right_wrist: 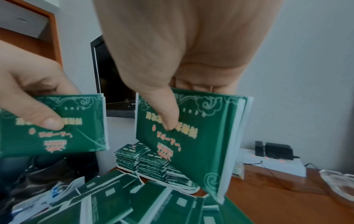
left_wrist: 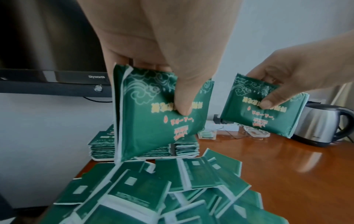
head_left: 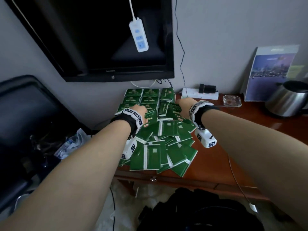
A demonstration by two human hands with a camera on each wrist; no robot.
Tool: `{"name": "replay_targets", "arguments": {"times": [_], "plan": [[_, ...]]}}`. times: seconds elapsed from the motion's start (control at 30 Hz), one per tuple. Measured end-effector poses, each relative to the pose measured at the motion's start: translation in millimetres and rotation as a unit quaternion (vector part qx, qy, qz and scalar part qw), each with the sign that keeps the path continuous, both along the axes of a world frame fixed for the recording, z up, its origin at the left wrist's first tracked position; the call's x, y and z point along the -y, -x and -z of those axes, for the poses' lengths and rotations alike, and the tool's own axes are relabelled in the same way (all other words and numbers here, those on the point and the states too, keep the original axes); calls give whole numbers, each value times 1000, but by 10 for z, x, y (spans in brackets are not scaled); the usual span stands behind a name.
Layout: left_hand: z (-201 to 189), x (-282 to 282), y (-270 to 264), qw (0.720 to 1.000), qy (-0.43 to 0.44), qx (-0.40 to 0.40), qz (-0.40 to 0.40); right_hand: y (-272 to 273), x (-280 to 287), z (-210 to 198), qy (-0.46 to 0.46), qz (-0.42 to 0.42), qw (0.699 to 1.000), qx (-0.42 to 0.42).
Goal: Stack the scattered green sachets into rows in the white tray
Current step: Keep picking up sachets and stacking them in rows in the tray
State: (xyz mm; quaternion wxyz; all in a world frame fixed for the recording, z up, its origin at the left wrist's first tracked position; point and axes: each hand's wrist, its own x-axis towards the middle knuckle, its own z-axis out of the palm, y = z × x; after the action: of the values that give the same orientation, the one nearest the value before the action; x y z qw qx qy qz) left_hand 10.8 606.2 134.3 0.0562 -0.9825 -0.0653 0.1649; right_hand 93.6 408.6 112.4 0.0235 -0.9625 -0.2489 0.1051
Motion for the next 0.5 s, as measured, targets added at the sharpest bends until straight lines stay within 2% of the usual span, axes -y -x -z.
{"name": "replay_targets", "arguments": {"times": [0.27, 0.5], "plan": [[32, -1392, -248, 999, 0, -19, 50, 27, -1234, 11, -11, 36, 999, -22], [240, -1975, -647, 996, -2, 13, 87, -230, -1773, 52, 26, 45, 998, -32]]}}
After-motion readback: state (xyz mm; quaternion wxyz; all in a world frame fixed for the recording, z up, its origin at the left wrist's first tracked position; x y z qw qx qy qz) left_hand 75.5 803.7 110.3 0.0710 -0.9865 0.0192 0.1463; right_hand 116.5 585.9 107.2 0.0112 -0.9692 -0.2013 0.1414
